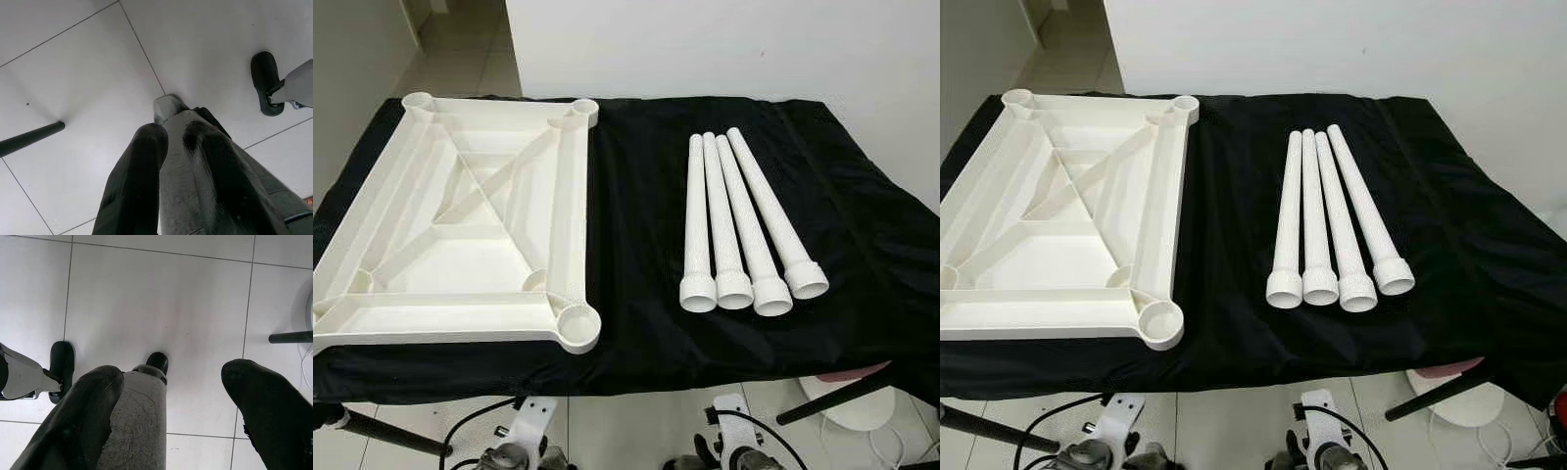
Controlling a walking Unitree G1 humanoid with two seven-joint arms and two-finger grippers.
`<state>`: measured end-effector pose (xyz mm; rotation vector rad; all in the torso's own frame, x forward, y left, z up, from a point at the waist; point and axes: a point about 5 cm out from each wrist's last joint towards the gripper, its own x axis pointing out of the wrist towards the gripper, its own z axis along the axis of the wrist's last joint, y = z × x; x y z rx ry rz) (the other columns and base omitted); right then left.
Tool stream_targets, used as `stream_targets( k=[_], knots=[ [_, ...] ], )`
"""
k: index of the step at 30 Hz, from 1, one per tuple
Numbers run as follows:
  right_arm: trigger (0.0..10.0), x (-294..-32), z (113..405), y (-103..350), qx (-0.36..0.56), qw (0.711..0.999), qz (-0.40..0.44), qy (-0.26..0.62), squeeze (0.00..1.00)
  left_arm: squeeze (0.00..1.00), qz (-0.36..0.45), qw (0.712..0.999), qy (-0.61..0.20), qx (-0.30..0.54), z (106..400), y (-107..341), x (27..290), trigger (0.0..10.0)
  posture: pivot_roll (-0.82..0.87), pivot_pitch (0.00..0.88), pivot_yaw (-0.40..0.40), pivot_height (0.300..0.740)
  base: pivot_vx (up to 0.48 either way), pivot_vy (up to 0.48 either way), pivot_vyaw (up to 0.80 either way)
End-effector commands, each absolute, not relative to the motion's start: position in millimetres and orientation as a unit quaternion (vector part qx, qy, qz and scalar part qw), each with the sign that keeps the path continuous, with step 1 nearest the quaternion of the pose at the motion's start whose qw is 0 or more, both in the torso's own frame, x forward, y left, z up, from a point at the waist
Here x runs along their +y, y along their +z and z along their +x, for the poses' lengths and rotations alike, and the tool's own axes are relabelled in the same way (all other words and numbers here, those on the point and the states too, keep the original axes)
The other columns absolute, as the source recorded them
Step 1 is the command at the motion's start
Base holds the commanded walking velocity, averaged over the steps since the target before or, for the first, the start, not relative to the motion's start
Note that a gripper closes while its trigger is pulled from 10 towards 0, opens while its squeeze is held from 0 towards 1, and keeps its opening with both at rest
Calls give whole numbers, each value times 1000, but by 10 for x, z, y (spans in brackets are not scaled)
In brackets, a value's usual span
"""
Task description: Building children table
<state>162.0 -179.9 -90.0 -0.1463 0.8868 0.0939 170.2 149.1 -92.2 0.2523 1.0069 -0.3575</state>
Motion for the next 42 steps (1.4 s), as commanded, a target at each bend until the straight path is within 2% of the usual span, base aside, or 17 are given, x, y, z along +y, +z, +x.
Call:
stream_targets(
  k=[1, 42],
  knots=[
    [10000, -1822, 1579, -917, 436, 896, -68, 38, 0, 0, 115, 846, -163, 494, 1640, -952, 1517, 10000, -9, 0, 14, 740, 0, 0, 0],
    [10000, -1781, 1372, -1018, 481, 874, -59, 25, 0, 0, 111, 834, -152, 519, 1583, -980, 1569, 10000, -13, 0, 28, 740, -12, 0, 0]
  ],
)
